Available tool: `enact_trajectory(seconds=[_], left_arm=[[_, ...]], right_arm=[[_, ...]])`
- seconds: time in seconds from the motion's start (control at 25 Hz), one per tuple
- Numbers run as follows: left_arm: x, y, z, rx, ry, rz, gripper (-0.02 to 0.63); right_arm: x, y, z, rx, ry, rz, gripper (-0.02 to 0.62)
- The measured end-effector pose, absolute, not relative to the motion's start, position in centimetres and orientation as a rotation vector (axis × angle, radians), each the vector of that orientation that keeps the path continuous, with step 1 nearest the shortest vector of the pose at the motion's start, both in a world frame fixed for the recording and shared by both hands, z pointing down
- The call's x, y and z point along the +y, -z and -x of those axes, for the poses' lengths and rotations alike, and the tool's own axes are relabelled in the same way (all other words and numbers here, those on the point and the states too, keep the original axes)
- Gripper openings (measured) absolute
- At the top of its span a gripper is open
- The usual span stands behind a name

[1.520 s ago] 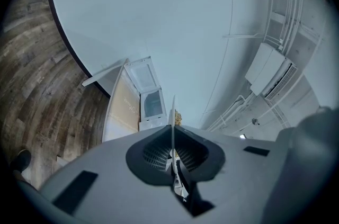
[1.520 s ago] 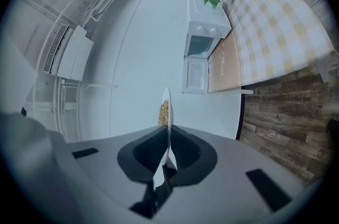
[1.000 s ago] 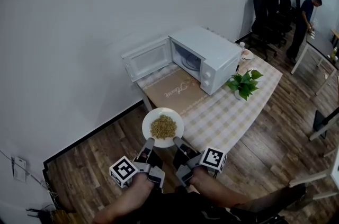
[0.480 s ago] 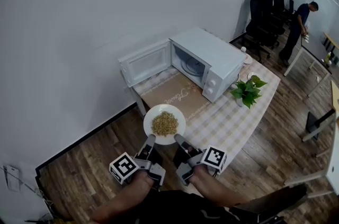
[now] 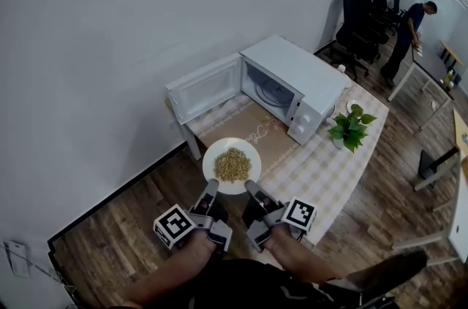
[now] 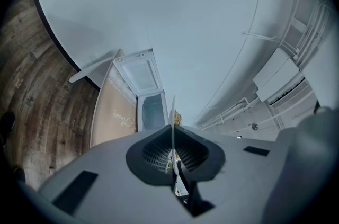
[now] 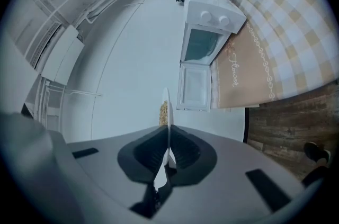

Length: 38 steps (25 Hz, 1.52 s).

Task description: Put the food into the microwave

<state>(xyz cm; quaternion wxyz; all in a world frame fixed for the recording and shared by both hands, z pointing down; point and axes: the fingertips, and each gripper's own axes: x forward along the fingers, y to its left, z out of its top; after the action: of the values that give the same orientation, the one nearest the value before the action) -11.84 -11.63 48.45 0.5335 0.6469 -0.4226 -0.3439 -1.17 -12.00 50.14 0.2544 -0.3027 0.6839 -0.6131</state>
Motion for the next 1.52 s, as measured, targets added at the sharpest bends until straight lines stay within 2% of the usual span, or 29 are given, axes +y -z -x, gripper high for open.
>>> enact_trajectory(seconds=[1.16, 1.28, 1.52], left_arm=[[-18.1, -48.7, 16.3, -0.737, 0.790, -1.633, 0.023], [-19.1, -49.3, 16.3, -0.796, 0.694, -1.729, 0.025], [-21.8, -49.3, 15.8, -0.839, 0.632, -1.817, 0.085]], right_arm=[[-16.7, -51.0, 5.9, 1.689, 1.579, 0.998, 0.015], [-18.1, -51.0, 5.6, 1.700, 1.564, 0.999, 0.015], [-21.4, -51.3, 5.0, 1.699, 1.563, 0.987, 0.015]])
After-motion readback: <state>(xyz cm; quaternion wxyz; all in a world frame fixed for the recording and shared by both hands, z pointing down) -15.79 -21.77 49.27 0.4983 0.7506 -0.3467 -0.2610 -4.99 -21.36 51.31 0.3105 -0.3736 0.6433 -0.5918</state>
